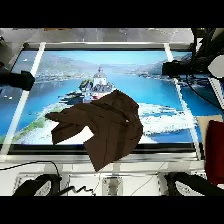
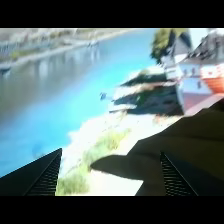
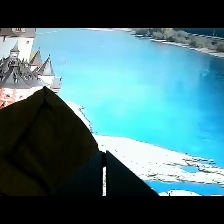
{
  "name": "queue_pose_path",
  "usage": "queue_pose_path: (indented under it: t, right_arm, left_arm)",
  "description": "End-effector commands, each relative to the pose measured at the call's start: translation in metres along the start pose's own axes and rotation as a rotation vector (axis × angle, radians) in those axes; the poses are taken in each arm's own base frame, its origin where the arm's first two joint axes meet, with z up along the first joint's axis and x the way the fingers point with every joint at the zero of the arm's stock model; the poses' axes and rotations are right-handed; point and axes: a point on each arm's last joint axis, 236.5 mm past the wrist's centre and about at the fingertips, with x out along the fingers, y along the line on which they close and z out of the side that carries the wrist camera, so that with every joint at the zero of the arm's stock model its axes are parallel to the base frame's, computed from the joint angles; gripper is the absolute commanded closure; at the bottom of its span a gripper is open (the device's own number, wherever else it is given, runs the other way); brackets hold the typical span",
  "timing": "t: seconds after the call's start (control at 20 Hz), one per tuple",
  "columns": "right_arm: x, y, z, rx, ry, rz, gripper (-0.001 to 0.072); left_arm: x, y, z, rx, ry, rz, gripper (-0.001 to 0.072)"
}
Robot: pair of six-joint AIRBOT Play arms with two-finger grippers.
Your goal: Fold the clothes and pants, and hang the long-sleeved shirts on hangers.
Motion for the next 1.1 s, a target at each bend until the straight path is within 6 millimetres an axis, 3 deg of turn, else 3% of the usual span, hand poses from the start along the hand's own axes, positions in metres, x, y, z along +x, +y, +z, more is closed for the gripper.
queue_pose_path:
  t: [0.0, 0.25, 0.3, 0.35, 0.45, 0.6, 0.8, 0.9, 0.95, 1.05]
  right_arm:
    - [0.000, 0.001, 0.000, 0.000, -0.001, 0.001, 0.0695]
    - [0.000, 0.001, 0.000, 0.000, -0.001, 0.001, 0.0695]
    - [0.000, 0.001, 0.000, 0.000, -0.001, 0.001, 0.0695]
    - [0.000, 0.001, 0.000, 0.000, -0.001, 0.001, 0.0695]
    - [0.000, 0.001, 0.000, 0.000, -0.001, 0.001, 0.0695]
    - [0.000, 0.001, 0.000, 0.000, -0.001, 0.001, 0.0696]
    - [0.000, 0.001, 0.000, 0.000, -0.001, 0.001, 0.0695]
    - [0.000, 0.001, 0.000, 0.000, -0.001, 0.001, 0.0695]
    - [0.000, 0.001, 0.000, 0.000, -0.001, 0.001, 0.0695]
    - [0.000, 0.001, 0.000, 0.000, -0.001, 0.001, 0.0695]
  left_arm:
    - [0.033, 0.016, -0.055, -0.116, 0.159, 0.045, 0.0008]
    - [0.083, 0.002, -0.172, -0.137, 0.466, 0.016, 0.0014]
    - [0.087, -0.001, -0.196, -0.148, 0.527, 0.011, 0.0027]
    - [0.090, -0.002, -0.221, -0.157, 0.589, 0.004, 0.0090]
    - [0.094, -0.001, -0.255, -0.180, 0.669, -0.004, 0.0105]
    - [0.096, -0.001, -0.275, -0.327, 0.732, -0.059, 0.0152]
    - [0.105, -0.033, -0.283, -0.552, 0.773, -0.335, 0.0152]
    - [0.115, -0.036, -0.289, -0.568, 0.770, -0.399, 0.0162]
    - [0.118, -0.036, -0.297, -0.556, 0.785, -0.407, 0.0231]
    - [0.125, -0.042, -0.311, -0.523, 0.797, -0.435, 0.0246]
